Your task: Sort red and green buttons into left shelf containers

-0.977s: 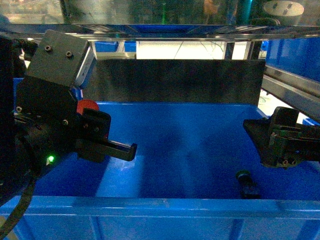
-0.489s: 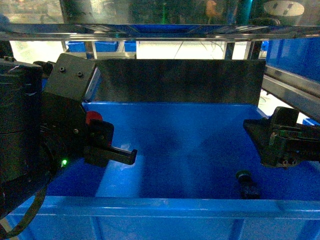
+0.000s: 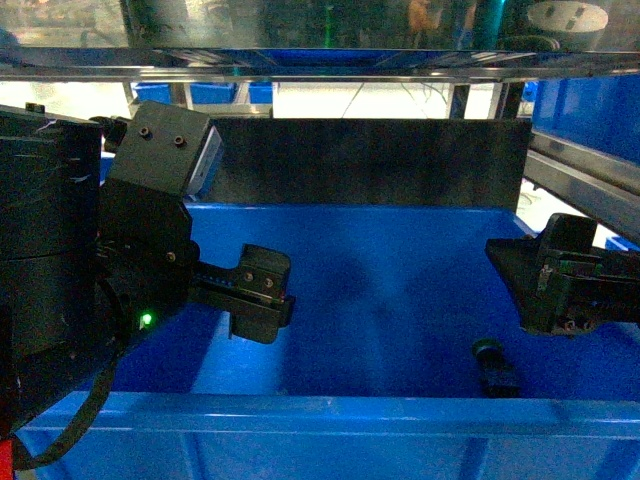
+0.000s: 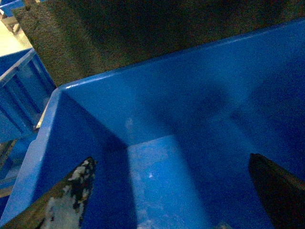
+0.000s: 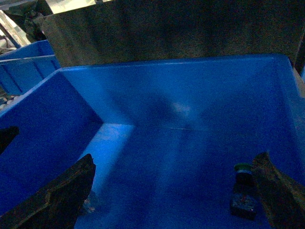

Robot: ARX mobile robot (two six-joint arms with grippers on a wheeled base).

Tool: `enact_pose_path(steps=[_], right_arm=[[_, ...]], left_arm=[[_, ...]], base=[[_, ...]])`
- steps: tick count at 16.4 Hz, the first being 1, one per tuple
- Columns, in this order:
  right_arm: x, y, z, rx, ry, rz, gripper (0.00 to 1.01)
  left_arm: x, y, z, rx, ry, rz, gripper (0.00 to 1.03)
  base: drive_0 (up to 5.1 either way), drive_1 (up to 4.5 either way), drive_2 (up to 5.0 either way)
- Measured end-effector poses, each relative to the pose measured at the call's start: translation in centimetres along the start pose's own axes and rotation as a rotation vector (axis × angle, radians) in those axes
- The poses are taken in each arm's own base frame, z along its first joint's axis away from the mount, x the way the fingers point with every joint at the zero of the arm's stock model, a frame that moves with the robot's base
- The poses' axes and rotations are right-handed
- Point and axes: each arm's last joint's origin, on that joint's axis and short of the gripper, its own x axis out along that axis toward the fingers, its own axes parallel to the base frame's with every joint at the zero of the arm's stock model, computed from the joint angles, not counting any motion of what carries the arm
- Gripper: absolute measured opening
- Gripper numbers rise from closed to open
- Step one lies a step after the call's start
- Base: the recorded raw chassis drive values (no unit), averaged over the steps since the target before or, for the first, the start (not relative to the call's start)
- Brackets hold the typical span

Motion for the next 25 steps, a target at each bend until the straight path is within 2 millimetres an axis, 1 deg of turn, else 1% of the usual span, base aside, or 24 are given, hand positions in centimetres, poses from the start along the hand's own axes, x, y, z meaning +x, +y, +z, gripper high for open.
enact_pose_path(steps=[1,2,5,6,7,8,9,10,11,13,14,15,17,19,21,23,25], right_arm=[[0.0,0.0,0.0,0.000,0.000,0.000,0.98],[0.0,0.0,0.0,0.000,0.000,0.000,0.98],[0.0,0.0,0.0,0.000,0.000,0.000,0.98],[0.0,0.2,0.0,-0.043,-0.094,-0.044,0.94],[-0.7,-0.1,-0.4,-0.117,-0.196,-0.174,0.83],[-2.7,-0.8,-1.1,-0.179,-0.237,-0.304,0.70],[-4.3,-1.3,-0.9,-0.205,-0.261,-0.357,0.59],[-5.7,-1.3,-0.1,-0.222,-0.315,-0.366,0.46],[-6.9,-1.0,0.1,-0.235,-0.340,-0.339,0.33],[-8.8,-1.3,-0.5,-0.245,-0.314,-0.355,0.09],[-9.7,-1.4,-0.6,-0.248,-0.314,-0.362,0.02],[-10.4,-1.2,-0.5,-0.249,-0.299,-0.356,0.02],[-12.1,-0.9,0.3,-0.254,-0.337,-0.347,0.02],[-12.5,-1.1,0.3,-0.256,-0.339,-0.336,0.02],[-13.5,-1.7,-0.2,-0.247,-0.322,-0.370,0.02],[-14.2,-1.4,-0.4,-0.250,-0.329,-0.357,0.02],[-14.7,-1.2,-0.5,-0.251,-0.335,-0.357,0.02]], left_arm=[[0.0,0.0,0.0,0.000,0.000,0.000,1.00],[0.0,0.0,0.0,0.000,0.000,0.000,0.97],[0.0,0.0,0.0,0.000,0.000,0.000,0.98],[0.0,0.1,0.0,-0.022,-0.055,0.030,0.95],[-0.5,0.5,-0.4,-0.081,-0.157,0.099,0.85],[-2.3,2.1,-1.9,-0.106,-0.173,0.133,0.72],[-3.9,3.5,-2.4,-0.124,-0.180,0.158,0.61],[-5.5,4.8,-1.9,-0.152,-0.225,0.175,0.48],[-6.9,5.4,-1.5,-0.160,-0.264,0.156,0.36],[-9.2,6.6,-2.2,-0.165,-0.278,0.155,0.12],[-10.2,7.1,-2.0,-0.176,-0.306,0.162,0.01],[-11.2,7.5,-1.9,-0.176,-0.323,0.160,0.02],[-12.6,8.0,-2.5,-0.175,-0.303,0.154,0.02],[-12.9,8.1,-2.6,-0.175,-0.301,0.154,0.02],[-13.9,8.4,-2.4,-0.176,-0.285,0.154,0.02],[-15.2,8.8,-1.7,-0.177,-0.335,0.157,0.02],[-15.8,9.4,-2.1,-0.175,-0.328,0.146,0.02]], base=[[0.0,0.00,0.0],[0.0,0.00,0.0],[0.0,0.00,0.0],[0.0,0.00,0.0],[0.0,0.00,0.0],[0.0,0.00,0.0],[0.0,0.00,0.0],[0.0,0.00,0.0],[0.0,0.00,0.0],[0.0,0.00,0.0],[0.0,0.00,0.0],[0.0,0.00,0.0],[0.0,0.00,0.0],[0.0,0.00,0.0],[0.0,0.00,0.0],[0.0,0.00,0.0],[0.0,0.00,0.0]])
